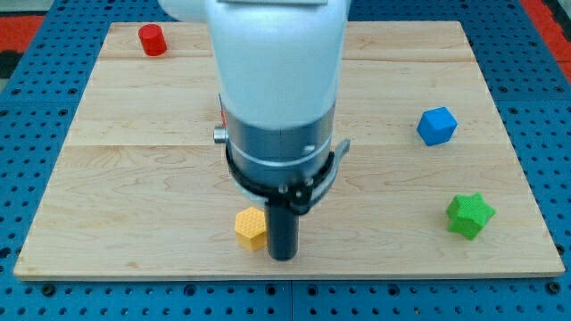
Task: Slide the yellow hexagon up and left
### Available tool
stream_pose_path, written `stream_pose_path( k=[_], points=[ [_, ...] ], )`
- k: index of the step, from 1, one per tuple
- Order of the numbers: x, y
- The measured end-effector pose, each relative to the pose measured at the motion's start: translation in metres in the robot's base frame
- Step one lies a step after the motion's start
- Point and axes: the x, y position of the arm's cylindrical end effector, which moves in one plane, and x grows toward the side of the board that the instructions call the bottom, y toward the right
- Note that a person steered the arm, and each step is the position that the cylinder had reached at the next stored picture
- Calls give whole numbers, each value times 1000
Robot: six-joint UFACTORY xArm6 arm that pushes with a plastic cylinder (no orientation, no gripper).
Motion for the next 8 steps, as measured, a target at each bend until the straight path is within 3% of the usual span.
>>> stream_pose_path(
  k=[2, 4, 6, 8],
  points=[
    [-11, -48],
    [-56, -35],
    [-77, 30],
    [-93, -42]
  ],
)
